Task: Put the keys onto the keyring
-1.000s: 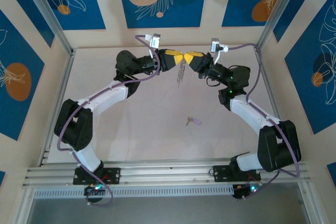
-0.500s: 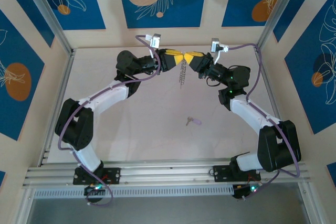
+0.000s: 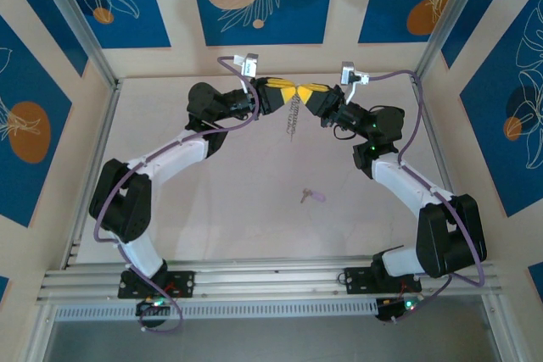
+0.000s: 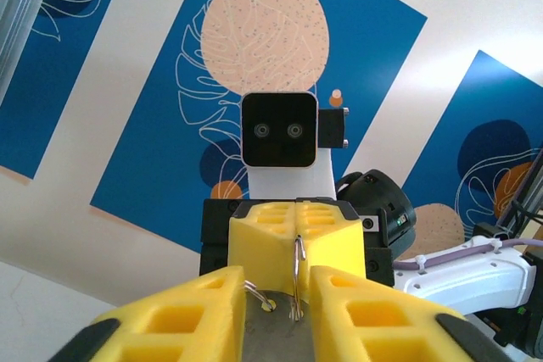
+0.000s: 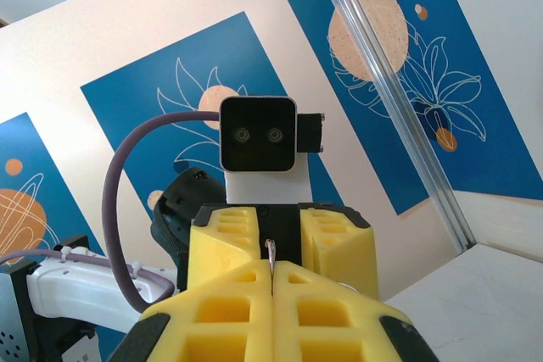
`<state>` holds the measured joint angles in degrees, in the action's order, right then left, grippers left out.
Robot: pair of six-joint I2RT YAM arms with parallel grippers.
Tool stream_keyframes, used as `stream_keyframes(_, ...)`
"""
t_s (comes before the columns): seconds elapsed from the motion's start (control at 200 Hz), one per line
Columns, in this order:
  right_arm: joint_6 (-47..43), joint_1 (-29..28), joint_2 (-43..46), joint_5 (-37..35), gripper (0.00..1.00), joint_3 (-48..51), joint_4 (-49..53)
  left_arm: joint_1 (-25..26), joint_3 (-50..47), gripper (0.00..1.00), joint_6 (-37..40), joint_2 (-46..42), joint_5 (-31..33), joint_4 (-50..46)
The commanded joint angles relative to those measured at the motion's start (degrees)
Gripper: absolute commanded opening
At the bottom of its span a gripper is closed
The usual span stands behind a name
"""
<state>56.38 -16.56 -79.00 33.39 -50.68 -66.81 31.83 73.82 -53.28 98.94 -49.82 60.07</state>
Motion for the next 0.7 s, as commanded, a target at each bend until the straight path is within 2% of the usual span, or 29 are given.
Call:
stream_keyframes(0.0,-1.1,-0.3,1.5,-0.8,0.00,-0.6,-1.2,0.6,2.2,0.19,-0.4,1.0,0.3,3.0)
stream_keyframes(0.165,-1.0,-0.4,1.4,-0.9,0.00,-0.7,-1.2,1.1,2.6,0.06,-0.5,1.2,-0.6,3.0)
stream_keyframes(0.315,-0.9,-0.4,1.5,-0.7,0.00,-0.9,-1.1,1.5,3.0,0.00,-0.1,1.3,-1.2,2.5)
stream_keyframes(0.43,-1.1,-0.4,1.9,-1.0,0.00,-0.9,-0.1,1.6,2.9,0.00,0.3,1.1,-1.6,2.1)
stream_keyframes(0.585,-2.0,0.7,4.6,-1.8,0.34,0.3,3.3,1.5,1.2,0.00,4.8,-1.3,-1.5,-1.8)
stream_keyframes(0.695,-3.5,3.0,8.8,-2.8,0.43,2.9,8.5,1.3,0.3,0.00,13.1,-4.9,-2.0,-10.3)
